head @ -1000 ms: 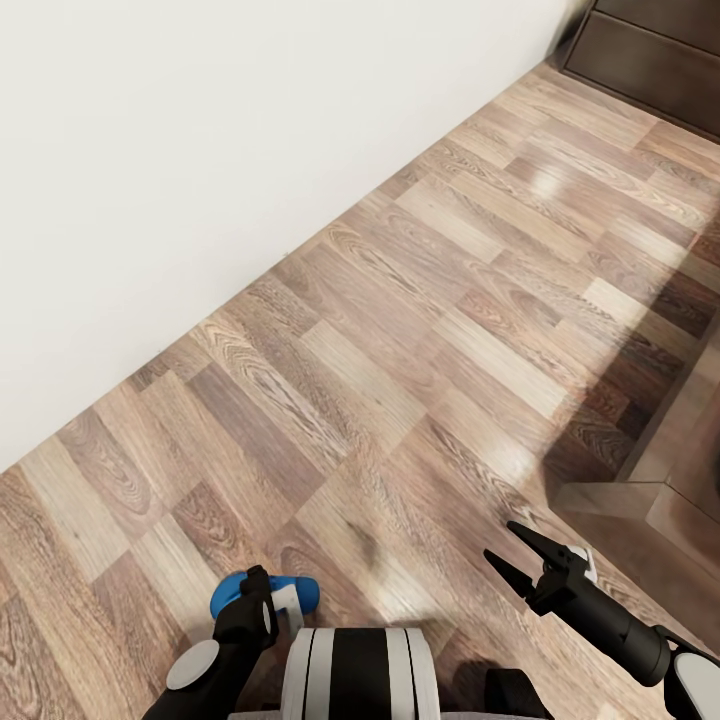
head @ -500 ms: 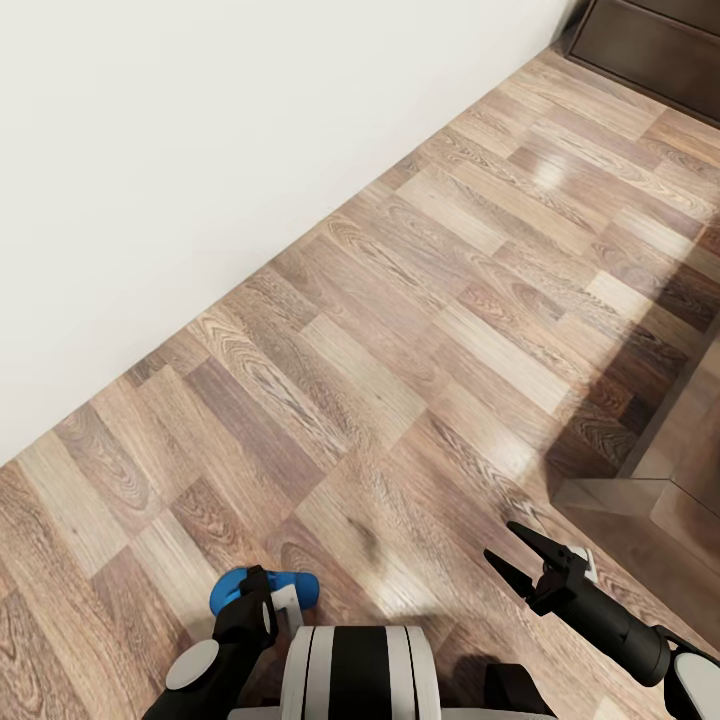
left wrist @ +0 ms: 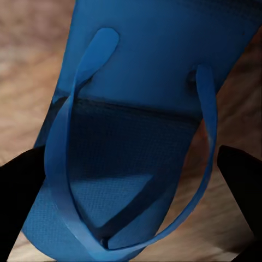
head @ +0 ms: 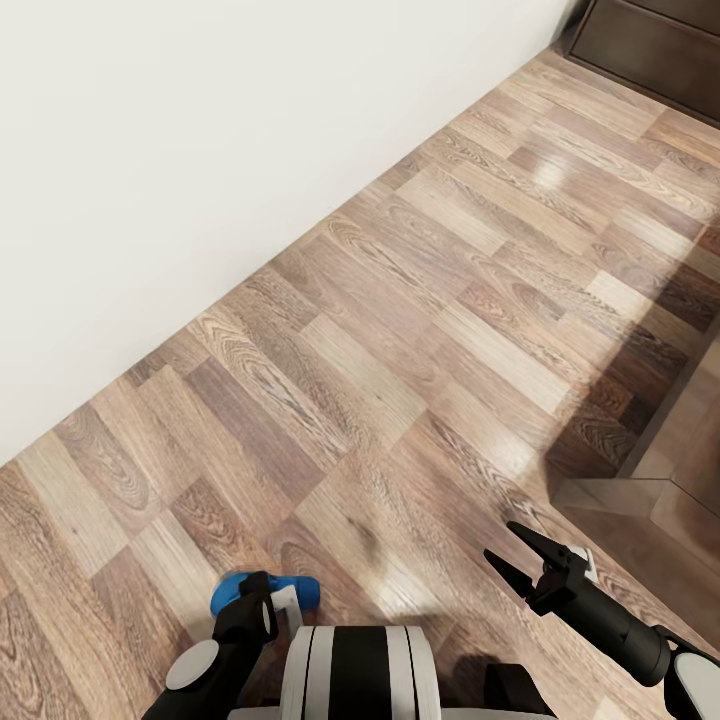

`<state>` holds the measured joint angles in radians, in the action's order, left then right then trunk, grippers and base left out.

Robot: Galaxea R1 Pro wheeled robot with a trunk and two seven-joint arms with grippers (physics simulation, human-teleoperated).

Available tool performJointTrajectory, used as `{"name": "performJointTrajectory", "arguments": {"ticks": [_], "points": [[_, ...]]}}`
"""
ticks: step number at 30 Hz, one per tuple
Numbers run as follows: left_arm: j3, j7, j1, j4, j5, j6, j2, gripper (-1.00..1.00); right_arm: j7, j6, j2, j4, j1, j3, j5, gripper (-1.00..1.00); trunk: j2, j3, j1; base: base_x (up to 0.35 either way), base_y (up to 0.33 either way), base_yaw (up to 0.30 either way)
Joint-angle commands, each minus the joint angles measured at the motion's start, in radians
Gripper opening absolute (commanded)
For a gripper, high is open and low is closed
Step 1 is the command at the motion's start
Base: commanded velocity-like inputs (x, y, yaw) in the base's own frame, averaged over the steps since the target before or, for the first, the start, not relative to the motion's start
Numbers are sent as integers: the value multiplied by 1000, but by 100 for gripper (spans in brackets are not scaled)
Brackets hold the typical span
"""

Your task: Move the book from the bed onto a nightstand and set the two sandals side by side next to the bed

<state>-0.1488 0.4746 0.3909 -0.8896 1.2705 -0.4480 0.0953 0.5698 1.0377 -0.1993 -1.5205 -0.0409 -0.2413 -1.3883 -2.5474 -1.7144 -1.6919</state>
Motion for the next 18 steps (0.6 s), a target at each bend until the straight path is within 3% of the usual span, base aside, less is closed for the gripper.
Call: {"name": "performJointTrajectory", "arguments": {"ticks": [1, 18], "points": [[-2, 7, 0, -2, 12, -1, 0, -100, 7, 4, 0, 0, 0, -1, 6, 100, 0, 0, 0, 0, 0, 0], [-1, 7, 0, -2, 12, -3, 0, -100, 7, 4, 0, 0, 0, -1, 6, 100, 0, 0, 0, 0, 0, 0]]}}
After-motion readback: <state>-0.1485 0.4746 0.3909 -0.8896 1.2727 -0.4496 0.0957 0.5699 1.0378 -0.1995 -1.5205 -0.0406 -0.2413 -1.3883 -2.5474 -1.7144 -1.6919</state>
